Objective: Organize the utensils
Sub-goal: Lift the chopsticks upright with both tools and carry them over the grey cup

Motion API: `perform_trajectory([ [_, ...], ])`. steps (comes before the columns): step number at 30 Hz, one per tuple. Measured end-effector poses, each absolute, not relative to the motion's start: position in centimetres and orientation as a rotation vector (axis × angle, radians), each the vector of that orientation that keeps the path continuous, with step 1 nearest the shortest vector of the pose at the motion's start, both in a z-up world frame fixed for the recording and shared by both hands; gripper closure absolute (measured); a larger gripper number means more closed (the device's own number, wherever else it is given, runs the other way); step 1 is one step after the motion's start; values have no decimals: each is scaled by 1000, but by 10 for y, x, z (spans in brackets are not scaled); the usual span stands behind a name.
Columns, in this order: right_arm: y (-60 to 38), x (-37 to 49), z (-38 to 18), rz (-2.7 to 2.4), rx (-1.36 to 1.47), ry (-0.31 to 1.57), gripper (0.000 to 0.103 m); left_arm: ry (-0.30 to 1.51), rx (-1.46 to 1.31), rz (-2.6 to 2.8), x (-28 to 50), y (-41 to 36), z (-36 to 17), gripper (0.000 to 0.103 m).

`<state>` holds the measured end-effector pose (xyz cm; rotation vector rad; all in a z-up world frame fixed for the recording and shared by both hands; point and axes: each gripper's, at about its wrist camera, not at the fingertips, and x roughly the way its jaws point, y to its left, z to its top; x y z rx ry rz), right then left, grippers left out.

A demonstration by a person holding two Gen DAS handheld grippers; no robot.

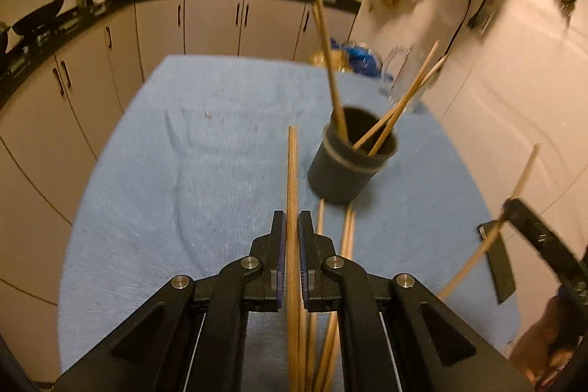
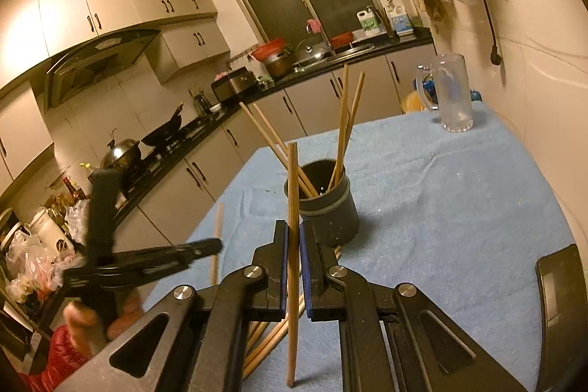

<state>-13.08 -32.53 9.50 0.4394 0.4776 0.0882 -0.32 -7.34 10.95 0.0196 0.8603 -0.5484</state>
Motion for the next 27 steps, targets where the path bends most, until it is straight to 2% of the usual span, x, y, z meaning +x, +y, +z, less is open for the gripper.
perform_trajectory([
  [7, -322, -134, 102, 76, 435, 454, 96, 802, -16, -574, -3, -63, 136, 97],
  [27, -343, -135, 117, 35, 480, 405, 96, 746, -34, -604, -2, -73, 163, 97],
])
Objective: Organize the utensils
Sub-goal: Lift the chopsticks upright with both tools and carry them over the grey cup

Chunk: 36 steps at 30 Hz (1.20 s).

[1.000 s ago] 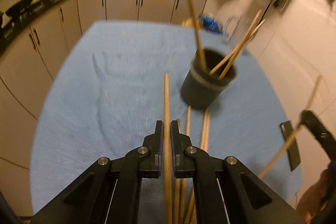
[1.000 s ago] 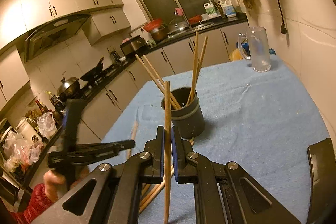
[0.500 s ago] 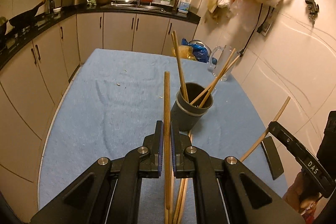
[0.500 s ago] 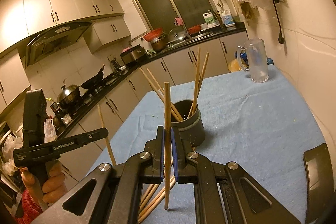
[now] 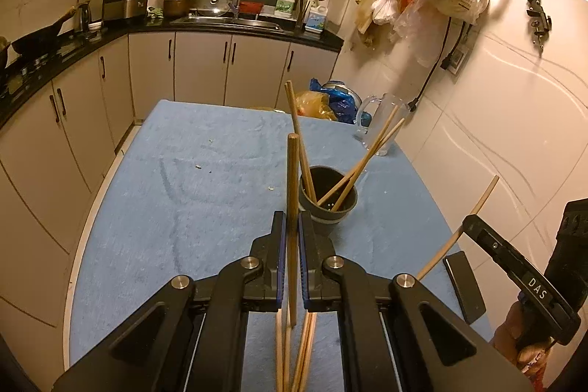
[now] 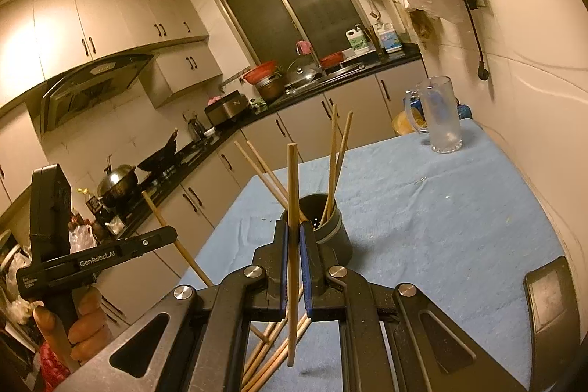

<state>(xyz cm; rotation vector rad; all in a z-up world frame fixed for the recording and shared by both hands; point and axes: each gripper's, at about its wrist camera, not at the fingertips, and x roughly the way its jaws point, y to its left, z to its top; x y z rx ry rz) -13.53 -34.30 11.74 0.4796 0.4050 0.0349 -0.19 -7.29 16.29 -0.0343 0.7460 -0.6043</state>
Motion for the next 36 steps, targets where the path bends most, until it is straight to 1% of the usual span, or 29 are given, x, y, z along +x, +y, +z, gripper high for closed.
perform_trajectory([
  [10, -354, -136, 134, 15, 494, 364, 96, 707, -31, -617, 0, -83, 184, 97],
  [21, -361, -122, 164, -10, 498, 299, 96, 630, -38, -625, 11, -96, 222, 97],
  [31, -372, -95, 193, -46, 512, 240, 96, 573, -80, -607, 42, -107, 255, 97],
  [36, -379, -78, 203, -85, 501, 217, 96, 564, -109, -610, 58, -115, 258, 97],
])
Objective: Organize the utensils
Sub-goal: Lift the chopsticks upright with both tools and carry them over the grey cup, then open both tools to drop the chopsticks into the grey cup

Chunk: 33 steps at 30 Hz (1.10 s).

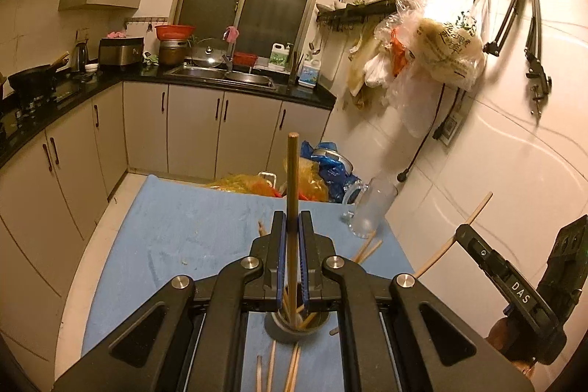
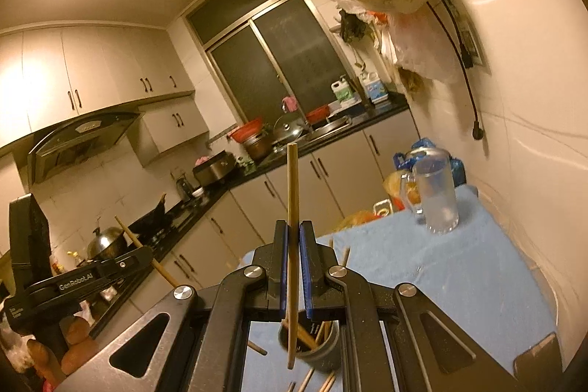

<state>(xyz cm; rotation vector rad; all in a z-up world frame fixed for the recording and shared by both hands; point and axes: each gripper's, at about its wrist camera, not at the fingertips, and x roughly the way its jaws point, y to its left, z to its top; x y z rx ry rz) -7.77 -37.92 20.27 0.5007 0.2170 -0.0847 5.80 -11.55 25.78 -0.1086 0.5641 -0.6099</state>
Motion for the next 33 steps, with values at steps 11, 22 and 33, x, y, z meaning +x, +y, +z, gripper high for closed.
perform_trajectory([
  [11, -387, -40, 173, -129, 510, 270, 96, 621, -134, -613, 88, -136, 217, 97],
  [22, -377, -14, 131, -108, 515, 392, 96, 708, -112, -618, 101, -144, 168, 97],
  [33, -375, -3, 102, -87, 527, 466, 95, 755, -86, -621, 105, -150, 141, 97],
])
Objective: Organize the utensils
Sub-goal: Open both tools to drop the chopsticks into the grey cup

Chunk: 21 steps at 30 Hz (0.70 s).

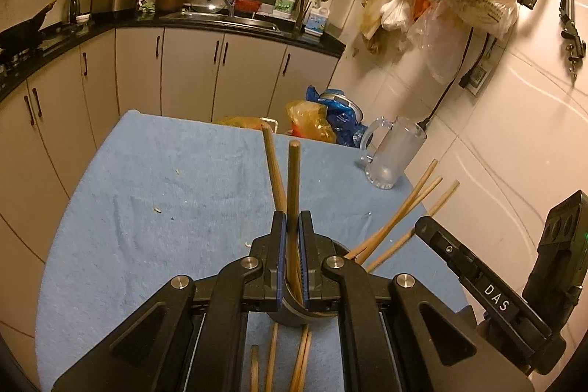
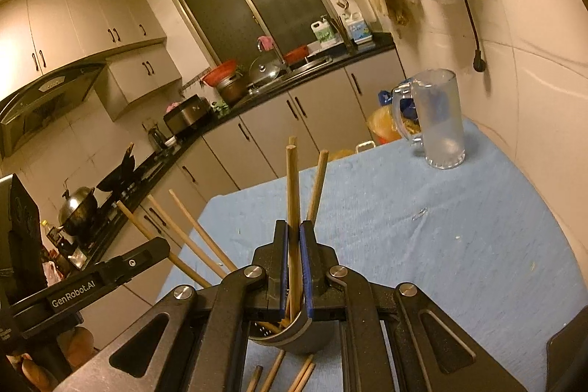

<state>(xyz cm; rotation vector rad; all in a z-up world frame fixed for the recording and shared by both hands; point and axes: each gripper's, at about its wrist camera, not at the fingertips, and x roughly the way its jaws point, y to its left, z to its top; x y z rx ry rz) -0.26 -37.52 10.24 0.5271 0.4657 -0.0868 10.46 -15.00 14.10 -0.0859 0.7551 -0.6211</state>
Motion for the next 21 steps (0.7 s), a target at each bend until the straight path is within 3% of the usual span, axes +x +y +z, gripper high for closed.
perform_trajectory([
  [4, -378, -3, 101, -87, 527, 476, 93, 752, -79, -624, 102, -149, 140, 97],
  [7, -378, -4, 103, -84, 534, 477, 83, 752, -77, -623, 101, -149, 141, 97],
  [17, -369, -33, 105, -97, 526, 473, 74, 732, -86, -614, 77, -133, 148, 95],
  [21, -359, -54, 100, -111, 505, 483, 70, 708, -88, -594, 54, -115, 147, 83],
])
